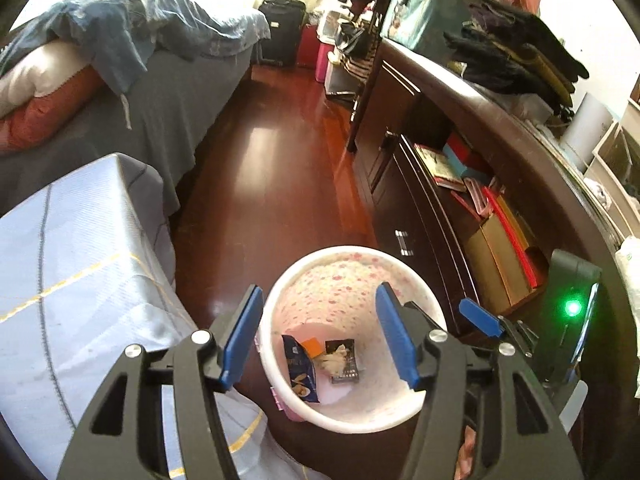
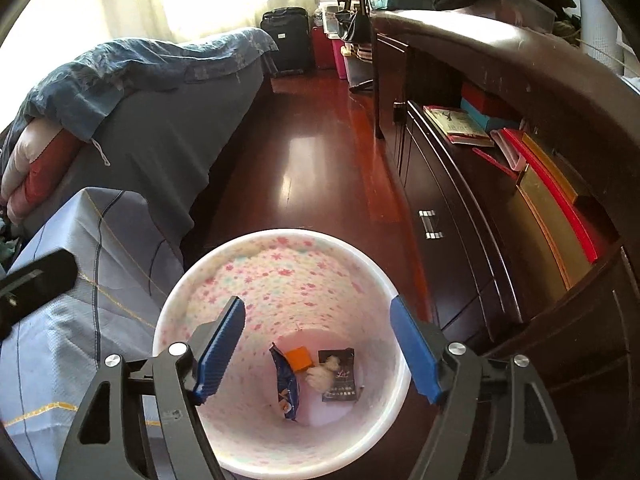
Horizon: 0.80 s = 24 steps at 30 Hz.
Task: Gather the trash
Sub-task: 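Move both open tools back toward the table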
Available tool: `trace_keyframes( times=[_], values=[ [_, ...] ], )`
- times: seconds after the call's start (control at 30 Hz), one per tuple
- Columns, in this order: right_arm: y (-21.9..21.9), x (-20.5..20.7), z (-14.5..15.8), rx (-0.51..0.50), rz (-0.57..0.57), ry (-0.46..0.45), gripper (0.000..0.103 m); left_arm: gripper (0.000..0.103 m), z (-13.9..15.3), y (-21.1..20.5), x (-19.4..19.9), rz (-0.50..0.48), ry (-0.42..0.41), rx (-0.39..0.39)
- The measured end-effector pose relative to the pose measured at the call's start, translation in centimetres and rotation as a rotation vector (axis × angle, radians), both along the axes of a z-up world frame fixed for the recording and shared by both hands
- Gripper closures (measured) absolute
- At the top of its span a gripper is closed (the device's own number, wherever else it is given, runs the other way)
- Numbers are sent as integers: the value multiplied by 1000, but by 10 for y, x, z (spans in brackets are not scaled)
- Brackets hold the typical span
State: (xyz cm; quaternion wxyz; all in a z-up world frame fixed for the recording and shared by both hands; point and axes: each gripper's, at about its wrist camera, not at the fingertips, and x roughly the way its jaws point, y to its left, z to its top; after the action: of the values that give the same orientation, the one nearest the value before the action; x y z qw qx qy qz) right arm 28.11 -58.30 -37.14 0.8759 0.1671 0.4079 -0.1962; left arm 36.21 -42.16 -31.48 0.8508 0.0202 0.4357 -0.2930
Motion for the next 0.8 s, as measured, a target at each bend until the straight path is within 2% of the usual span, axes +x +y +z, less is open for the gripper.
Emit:
trace_keyframes(
  times=[0.17, 0.3, 0.6, 0.8],
  values=[
    [11, -7, 13, -17, -16, 19, 28, 43, 16, 23, -3, 37, -34, -6],
    [28, -14, 26, -16, -6, 18, 21, 41, 27, 45, -10, 66, -54, -6],
    [92, -31, 59, 31, 102, -25, 16, 33, 56, 111, -28, 168, -104, 4],
    [139, -39, 79, 36, 172, -49, 12, 32, 74, 173, -46, 269, -139, 15]
  ],
)
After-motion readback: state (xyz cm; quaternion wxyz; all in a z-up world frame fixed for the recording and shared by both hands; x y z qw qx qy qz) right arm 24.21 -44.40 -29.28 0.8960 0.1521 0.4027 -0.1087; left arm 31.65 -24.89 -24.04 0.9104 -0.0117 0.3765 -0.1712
